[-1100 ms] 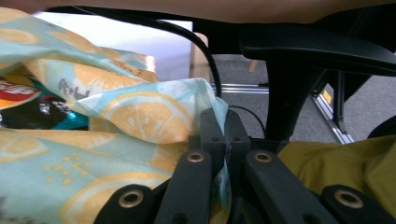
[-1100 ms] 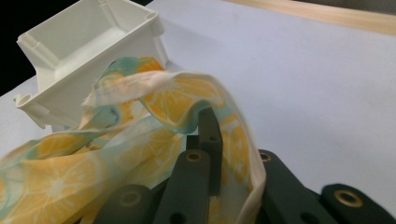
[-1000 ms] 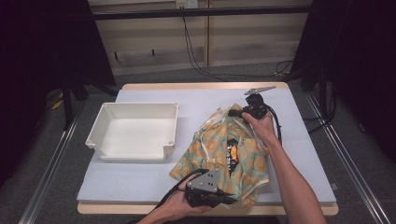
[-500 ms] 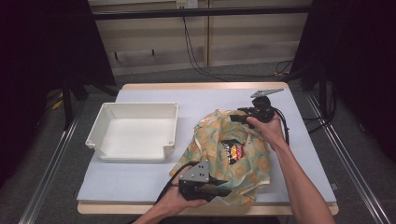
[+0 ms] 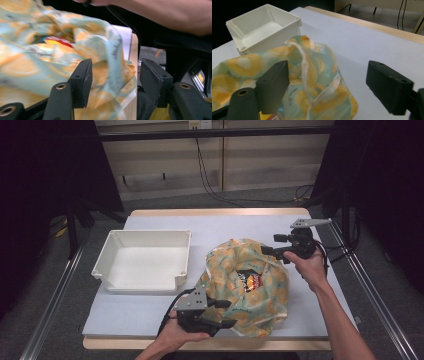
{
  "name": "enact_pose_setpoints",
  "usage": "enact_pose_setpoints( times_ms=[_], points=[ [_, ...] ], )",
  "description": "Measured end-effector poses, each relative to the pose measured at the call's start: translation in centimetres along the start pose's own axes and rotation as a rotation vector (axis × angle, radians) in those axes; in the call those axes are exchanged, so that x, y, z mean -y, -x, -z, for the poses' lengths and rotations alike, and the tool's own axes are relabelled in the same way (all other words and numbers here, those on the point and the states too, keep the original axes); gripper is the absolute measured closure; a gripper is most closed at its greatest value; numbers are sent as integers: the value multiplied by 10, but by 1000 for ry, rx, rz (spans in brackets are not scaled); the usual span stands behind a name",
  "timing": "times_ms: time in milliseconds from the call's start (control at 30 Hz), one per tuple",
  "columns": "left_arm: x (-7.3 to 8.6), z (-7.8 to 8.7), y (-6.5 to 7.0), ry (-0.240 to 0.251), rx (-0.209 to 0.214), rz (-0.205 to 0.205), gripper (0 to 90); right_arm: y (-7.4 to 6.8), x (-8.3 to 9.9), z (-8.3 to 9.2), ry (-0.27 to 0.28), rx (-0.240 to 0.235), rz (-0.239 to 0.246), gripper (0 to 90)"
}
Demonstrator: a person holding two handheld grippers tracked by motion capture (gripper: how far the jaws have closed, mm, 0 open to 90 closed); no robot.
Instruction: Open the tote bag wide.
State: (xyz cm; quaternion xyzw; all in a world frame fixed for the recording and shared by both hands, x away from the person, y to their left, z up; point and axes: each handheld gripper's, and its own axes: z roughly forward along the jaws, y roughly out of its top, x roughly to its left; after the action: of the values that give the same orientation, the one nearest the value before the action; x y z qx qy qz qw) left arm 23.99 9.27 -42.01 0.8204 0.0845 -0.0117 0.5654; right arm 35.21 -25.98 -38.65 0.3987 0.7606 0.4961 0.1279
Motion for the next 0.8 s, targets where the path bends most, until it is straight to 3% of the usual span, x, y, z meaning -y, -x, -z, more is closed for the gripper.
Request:
enact_pose_setpoints(
  times_ms=[167,200,233,267,300,367,433,533,600,667,733,800],
  points=[
    [-13,9,-9,52,-13,-12,610,-15,2,23,4,8,33,279],
    [-17,9,-11,60,-25,-16,633,-18,1,28,12,7,36,321],
    [-24,5,-18,73,-28,-21,685,-24,0,36,31,-22,44,479],
    [-24,5,-18,73,-28,-21,692,-24,0,36,31,-22,44,479],
    [-28,1,-22,86,-19,-19,692,-32,2,38,18,-49,54,590],
    [-37,-8,-31,79,-7,-16,696,-37,4,36,2,-65,63,637],
    [-43,-19,-39,66,-36,-13,686,-49,14,24,-37,-108,85,681],
    [-44,-39,-49,33,-64,-14,658,-55,22,15,-66,-116,83,673],
    [-39,-51,-56,-2,-67,-1,600,-58,30,6,-97,-101,89,579],
    [-30,-61,-61,-50,-81,-14,506,-57,38,0,-130,-82,89,413],
    [-22,-67,-63,-102,-101,-14,428,-54,46,-1,-146,-72,85,387],
    [-16,-69,-61,-103,-82,-14,366,-53,52,0,-158,-50,81,349]
  ],
)
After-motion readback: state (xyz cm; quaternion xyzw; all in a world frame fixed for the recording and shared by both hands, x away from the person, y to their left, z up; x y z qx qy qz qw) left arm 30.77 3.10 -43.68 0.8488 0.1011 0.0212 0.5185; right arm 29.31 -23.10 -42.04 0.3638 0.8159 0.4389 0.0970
